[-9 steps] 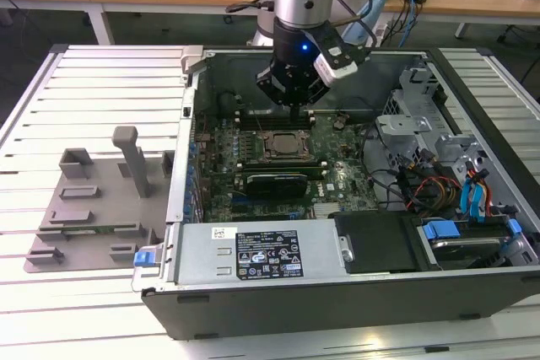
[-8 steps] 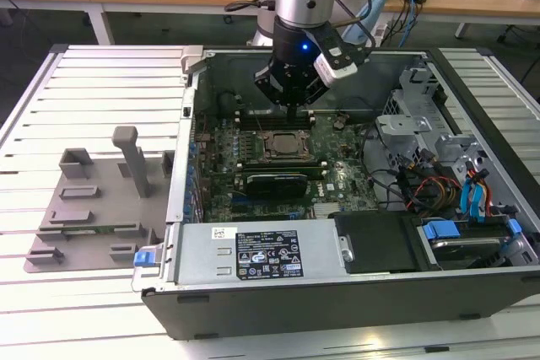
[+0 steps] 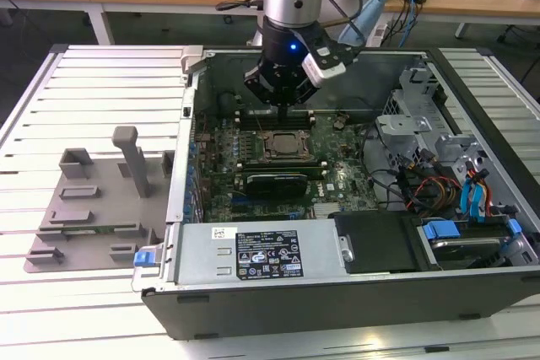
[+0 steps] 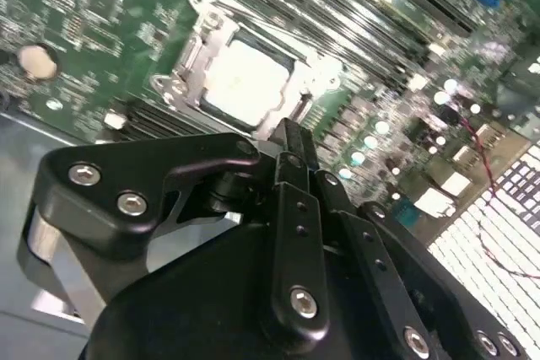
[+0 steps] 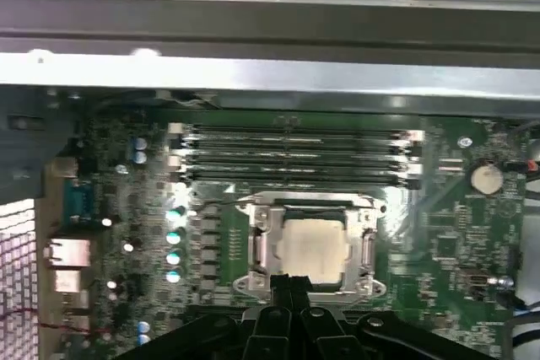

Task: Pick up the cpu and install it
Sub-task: 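Install the first cpu locking lever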

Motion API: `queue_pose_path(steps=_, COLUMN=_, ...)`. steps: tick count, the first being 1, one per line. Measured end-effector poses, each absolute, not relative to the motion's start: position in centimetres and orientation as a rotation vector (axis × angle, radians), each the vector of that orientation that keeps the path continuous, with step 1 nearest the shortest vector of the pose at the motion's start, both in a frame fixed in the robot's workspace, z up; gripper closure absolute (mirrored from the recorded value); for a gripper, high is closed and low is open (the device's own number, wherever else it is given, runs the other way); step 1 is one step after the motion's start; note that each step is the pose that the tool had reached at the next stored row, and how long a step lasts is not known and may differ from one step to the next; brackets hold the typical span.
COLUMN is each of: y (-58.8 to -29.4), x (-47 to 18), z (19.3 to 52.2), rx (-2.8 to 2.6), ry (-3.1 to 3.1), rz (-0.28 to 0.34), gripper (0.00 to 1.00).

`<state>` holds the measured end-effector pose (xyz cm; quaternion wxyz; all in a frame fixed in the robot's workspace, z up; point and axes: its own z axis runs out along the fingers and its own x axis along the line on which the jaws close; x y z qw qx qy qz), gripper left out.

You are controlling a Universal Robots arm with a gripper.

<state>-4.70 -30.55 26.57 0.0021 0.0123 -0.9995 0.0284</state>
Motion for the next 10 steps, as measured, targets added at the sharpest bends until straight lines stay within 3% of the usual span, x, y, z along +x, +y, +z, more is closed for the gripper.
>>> queue_pose_path(steps=10, y=-28.1, x=-9.8, z=26.2, rx=0.039, ry=-3.137, rz=0.055, gripper=0.89)
